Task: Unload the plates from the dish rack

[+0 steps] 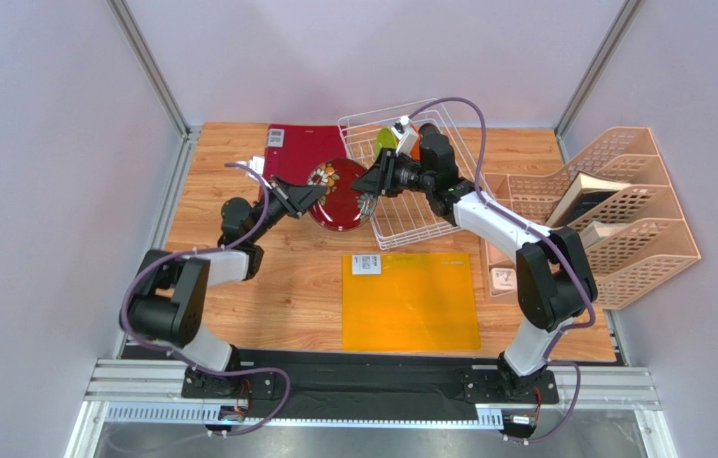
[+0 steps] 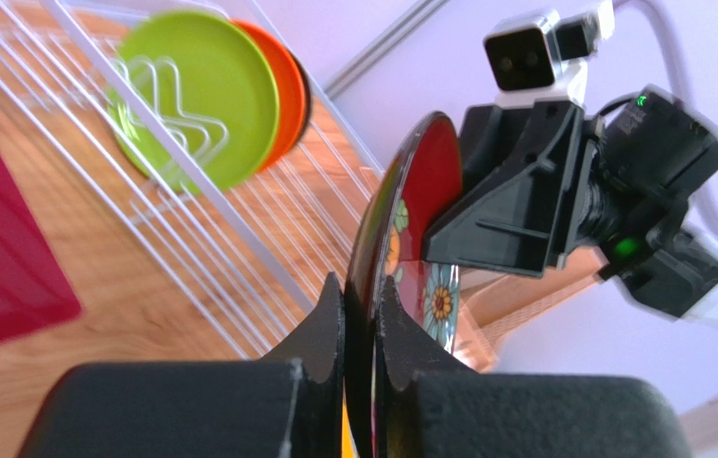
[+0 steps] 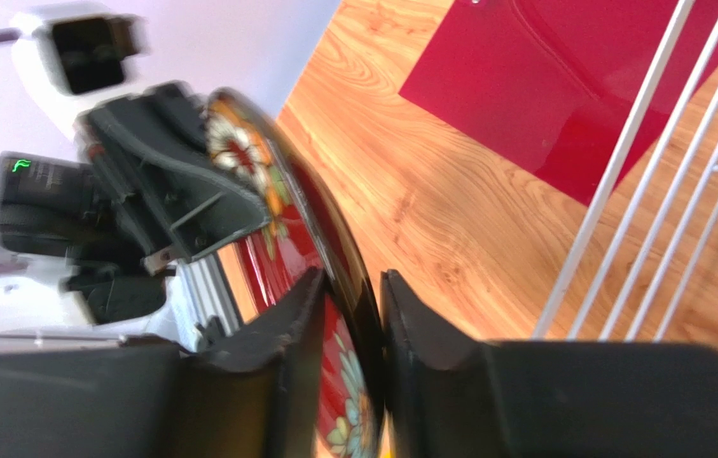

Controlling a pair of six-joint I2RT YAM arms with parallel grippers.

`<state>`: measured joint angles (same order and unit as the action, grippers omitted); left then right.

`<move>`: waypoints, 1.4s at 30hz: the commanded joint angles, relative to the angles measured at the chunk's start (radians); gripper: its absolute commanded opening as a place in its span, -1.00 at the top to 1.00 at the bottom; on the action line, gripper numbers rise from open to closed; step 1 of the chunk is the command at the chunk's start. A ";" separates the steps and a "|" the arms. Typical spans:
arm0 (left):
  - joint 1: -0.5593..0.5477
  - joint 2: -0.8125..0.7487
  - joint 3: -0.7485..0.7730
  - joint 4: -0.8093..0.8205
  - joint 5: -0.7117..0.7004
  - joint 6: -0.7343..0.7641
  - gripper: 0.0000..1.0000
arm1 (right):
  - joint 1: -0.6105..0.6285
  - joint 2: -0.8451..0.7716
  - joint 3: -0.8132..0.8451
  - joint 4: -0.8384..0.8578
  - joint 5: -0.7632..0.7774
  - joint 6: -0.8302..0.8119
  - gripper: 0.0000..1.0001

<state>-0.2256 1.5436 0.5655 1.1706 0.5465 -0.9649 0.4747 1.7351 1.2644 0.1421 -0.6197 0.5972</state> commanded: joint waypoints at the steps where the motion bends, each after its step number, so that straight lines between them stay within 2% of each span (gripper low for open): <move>1: -0.066 -0.211 0.013 -0.349 -0.170 0.357 1.00 | 0.025 -0.016 0.102 -0.059 0.072 -0.085 -0.35; 2: -0.069 -0.244 0.011 -0.449 -0.198 0.408 1.00 | 0.025 -0.022 0.108 -0.082 0.099 -0.106 -0.55; 5: -0.069 -0.376 -0.006 -0.611 -0.320 0.483 1.00 | 0.019 -0.042 0.130 -0.172 0.245 -0.181 -0.68; 9: -0.070 -0.505 -0.016 -0.791 -0.425 0.540 1.00 | -0.019 -0.042 0.168 -0.239 0.327 -0.224 -0.69; 17: -0.069 -0.680 -0.082 -1.118 -0.543 0.467 1.00 | -0.094 0.030 0.317 -0.340 0.452 -0.264 -0.68; 20: -0.069 -0.746 -0.144 -1.163 -0.629 0.410 1.00 | -0.102 0.070 0.366 -0.375 0.491 -0.286 -0.69; 24: -0.069 -0.764 -0.196 -1.164 -0.672 0.381 1.00 | -0.110 0.118 0.440 -0.395 0.482 -0.287 -0.69; 30: -0.069 -0.722 -0.240 -1.123 -0.712 0.359 1.00 | -0.116 0.194 0.515 -0.427 0.524 -0.319 -0.69; 34: -0.069 -0.665 -0.248 -1.120 -0.740 0.345 1.00 | -0.117 0.308 0.679 -0.553 0.561 -0.340 -0.66; 36: -0.069 -0.637 -0.242 -1.132 -0.750 0.331 1.00 | -0.117 0.336 0.702 -0.553 0.571 -0.339 -0.62; 38: -0.069 -0.623 -0.242 -1.131 -0.757 0.330 0.87 | -0.114 0.386 0.762 -0.590 0.615 -0.347 -0.57; 39: -0.069 -0.616 -0.242 -1.129 -0.758 0.330 0.71 | -0.113 0.403 0.782 -0.619 0.618 -0.361 -0.56; 42: -0.069 -0.602 -0.239 -1.128 -0.769 0.341 0.55 | -0.113 0.452 0.826 -0.638 0.652 -0.375 -0.43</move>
<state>-0.2958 0.9123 0.3283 0.0731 -0.1608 -0.6540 0.3630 2.1387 2.0033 -0.4297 -0.0334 0.2634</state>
